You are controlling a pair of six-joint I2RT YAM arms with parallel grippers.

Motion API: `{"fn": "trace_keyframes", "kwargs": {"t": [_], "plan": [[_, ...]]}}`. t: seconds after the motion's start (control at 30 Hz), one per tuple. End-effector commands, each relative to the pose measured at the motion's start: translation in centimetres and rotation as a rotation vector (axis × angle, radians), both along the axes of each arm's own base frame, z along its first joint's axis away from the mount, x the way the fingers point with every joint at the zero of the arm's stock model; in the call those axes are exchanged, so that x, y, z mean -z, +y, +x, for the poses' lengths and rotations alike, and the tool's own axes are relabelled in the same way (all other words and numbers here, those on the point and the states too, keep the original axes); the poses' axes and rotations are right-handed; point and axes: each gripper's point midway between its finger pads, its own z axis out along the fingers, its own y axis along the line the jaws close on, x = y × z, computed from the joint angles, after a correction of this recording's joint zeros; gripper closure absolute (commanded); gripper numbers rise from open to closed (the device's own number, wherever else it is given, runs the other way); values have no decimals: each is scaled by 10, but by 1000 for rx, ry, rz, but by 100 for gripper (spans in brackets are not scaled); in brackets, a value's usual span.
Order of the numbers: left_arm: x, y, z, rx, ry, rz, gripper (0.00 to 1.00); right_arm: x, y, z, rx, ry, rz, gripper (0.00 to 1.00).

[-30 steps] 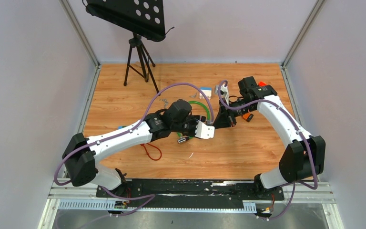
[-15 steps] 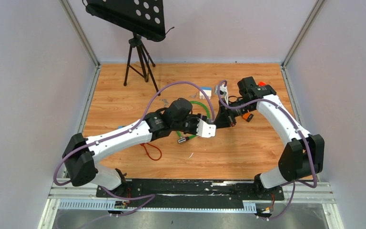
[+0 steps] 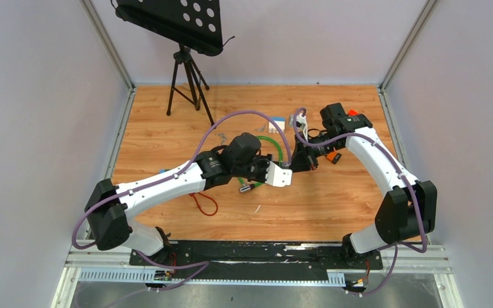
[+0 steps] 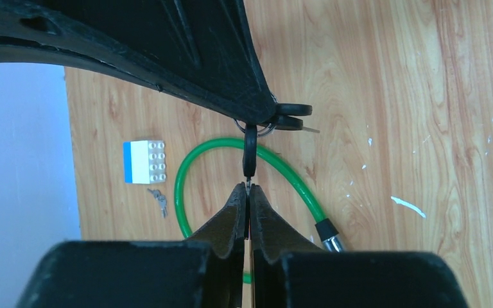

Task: Unlock with the key
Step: Pick up the key from the center of the board.

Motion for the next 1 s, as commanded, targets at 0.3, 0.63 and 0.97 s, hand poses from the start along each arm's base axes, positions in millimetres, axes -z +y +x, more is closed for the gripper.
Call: {"fn": "trace_keyframes", "kwargs": {"t": [0.3, 0.63, 0.97], "plan": [[-27, 4, -24, 26, 76, -76, 100, -29, -3, 18, 69, -264, 1, 64], [-36, -1, -44, 49, 207, -140, 100, -63, 5, -4, 26, -421, 108, 42], [-34, -6, -46, 44, 250, -142, 100, -36, 21, -14, -25, -398, 57, 45]]}}
